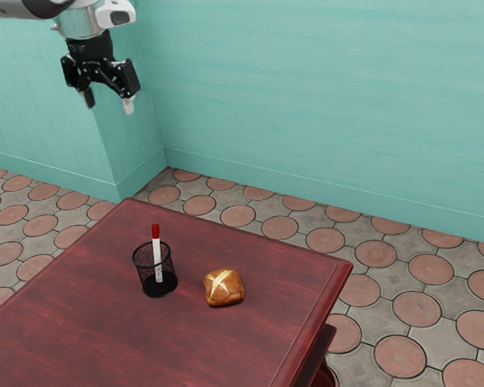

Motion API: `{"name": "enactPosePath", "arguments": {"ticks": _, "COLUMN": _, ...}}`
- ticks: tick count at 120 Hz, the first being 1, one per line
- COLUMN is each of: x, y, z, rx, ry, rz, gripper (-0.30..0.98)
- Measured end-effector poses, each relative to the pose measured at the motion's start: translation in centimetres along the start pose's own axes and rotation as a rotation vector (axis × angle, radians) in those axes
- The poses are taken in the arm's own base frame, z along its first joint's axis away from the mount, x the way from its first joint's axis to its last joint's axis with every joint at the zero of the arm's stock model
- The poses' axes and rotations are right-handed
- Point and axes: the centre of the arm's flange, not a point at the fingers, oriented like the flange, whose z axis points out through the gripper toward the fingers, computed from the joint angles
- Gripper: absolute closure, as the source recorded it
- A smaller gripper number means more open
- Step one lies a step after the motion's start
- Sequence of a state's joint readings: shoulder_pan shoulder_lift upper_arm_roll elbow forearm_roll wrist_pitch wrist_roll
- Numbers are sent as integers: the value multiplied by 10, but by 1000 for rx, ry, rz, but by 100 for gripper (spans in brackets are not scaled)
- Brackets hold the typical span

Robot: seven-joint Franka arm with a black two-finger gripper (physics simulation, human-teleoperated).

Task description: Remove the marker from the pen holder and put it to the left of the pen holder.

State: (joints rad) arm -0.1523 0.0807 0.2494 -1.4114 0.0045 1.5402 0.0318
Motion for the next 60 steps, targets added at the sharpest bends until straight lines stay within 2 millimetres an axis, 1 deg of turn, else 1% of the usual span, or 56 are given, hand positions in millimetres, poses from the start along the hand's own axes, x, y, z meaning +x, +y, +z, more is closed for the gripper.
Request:
{"name": "enactPosePath", "arguments": {"ticks": 7, "x": -1, "y": -29, "z": 0, "rx": 5, "ry": -2, "rz": -41, "gripper": 0}}
{"name": "enactPosePath", "arguments": {"ticks": 13, "x": -2, "y": -42, "z": 0, "rx": 6, "ry": -5, "rz": -55, "gripper": 0}}
{"name": "enactPosePath", "arguments": {"ticks": 18, "x": -3, "y": -43, "z": -1, "rx": 7, "ry": -6, "rz": -52, "gripper": 0}}
{"name": "enactPosePath", "arguments": {"ticks": 23, "x": -2, "y": -40, "z": 0, "rx": 7, "ry": -7, "rz": -41, "gripper": 0}}
{"name": "enactPosePath", "arguments": {"ticks": 27, "x": 6, "y": -35, "z": 1, "rx": 13, "ry": 7, "rz": -29, "gripper": 0}}
{"name": "enactPosePath", "arguments": {"ticks": 29, "x": 13, "y": -32, "z": 4, "rx": 18, "ry": 16, "rz": -23, "gripper": 0}}
{"name": "enactPosePath", "arguments": {"ticks": 32, "x": 27, "y": -27, "z": 13, "rx": 29, "ry": 28, "rz": -14, "gripper": 0}}
{"name": "enactPosePath", "arguments": {"ticks": 35, "x": 42, "y": -22, "z": 28, "rx": 40, "ry": 38, "rz": -4, "gripper": 0}}
{"name": "enactPosePath", "arguments": {"ticks": 39, "x": 64, "y": -16, "z": 54, "rx": 56, "ry": 53, "rz": 7, "gripper": 0}}
{"name": "enactPosePath", "arguments": {"ticks": 44, "x": 86, "y": -14, "z": 84, "rx": 71, "ry": 75, "rz": 14, "gripper": 0}}
{"name": "enactPosePath", "arguments": {"ticks": 52, "x": 110, "y": -14, "z": 126, "rx": 77, "ry": 105, "rz": 11, "gripper": 0}}
{"name": "enactPosePath", "arguments": {"ticks": 60, "x": 126, "y": -17, "z": 162, "rx": 85, "ry": 119, "rz": -9, "gripper": 0}}
